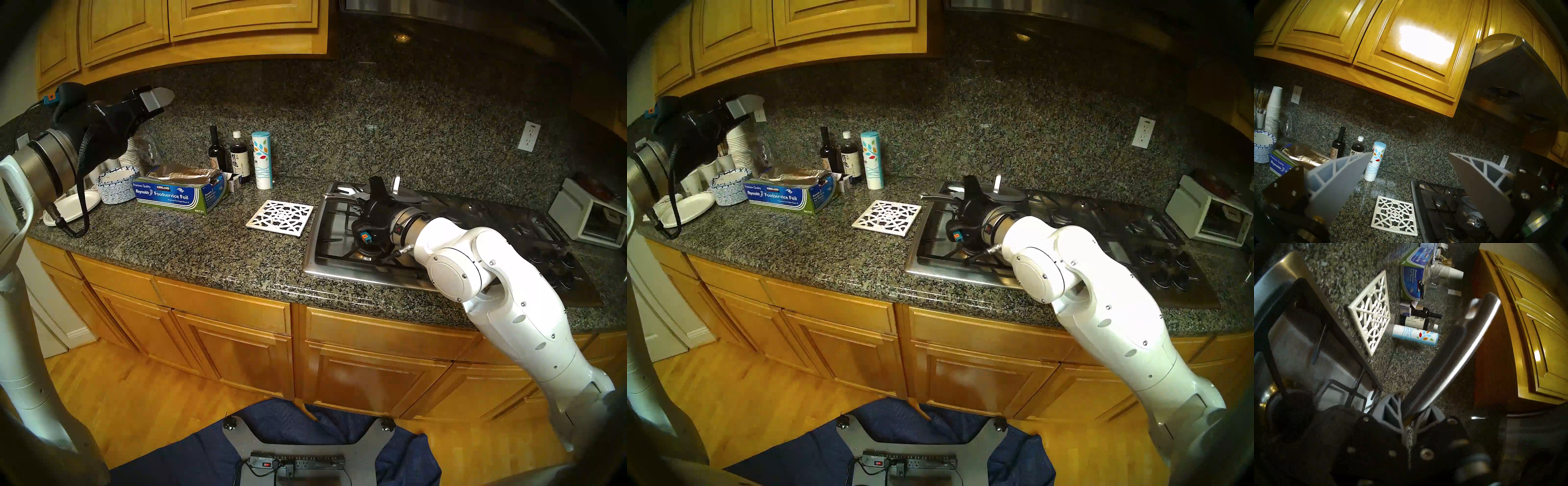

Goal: Pick up the pot, put it on the stove, take off the pot lid

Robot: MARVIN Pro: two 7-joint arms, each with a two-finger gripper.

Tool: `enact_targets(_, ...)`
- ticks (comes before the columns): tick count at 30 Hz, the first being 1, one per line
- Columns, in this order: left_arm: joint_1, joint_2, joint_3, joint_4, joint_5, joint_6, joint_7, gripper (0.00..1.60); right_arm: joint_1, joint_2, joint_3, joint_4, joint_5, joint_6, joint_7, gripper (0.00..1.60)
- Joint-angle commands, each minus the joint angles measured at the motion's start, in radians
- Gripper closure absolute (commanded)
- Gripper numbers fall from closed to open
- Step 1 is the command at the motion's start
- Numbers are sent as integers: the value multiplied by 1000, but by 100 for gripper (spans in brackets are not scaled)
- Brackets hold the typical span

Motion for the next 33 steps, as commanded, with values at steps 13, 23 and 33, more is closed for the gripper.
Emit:
enact_targets(13, -22, 1, -5, -6, 1, -15, -3, 0, -15, -47, -36, -81, -161, 123, -75, 160)
enact_targets(23, -22, 1, -4, -5, 2, -16, -3, 0, -109, -60, -38, -33, -199, 117, -164, 160)
enact_targets(33, -22, 1, -4, -5, 2, -16, -3, 0, -128, -80, -47, 14, -195, 98, -255, 160)
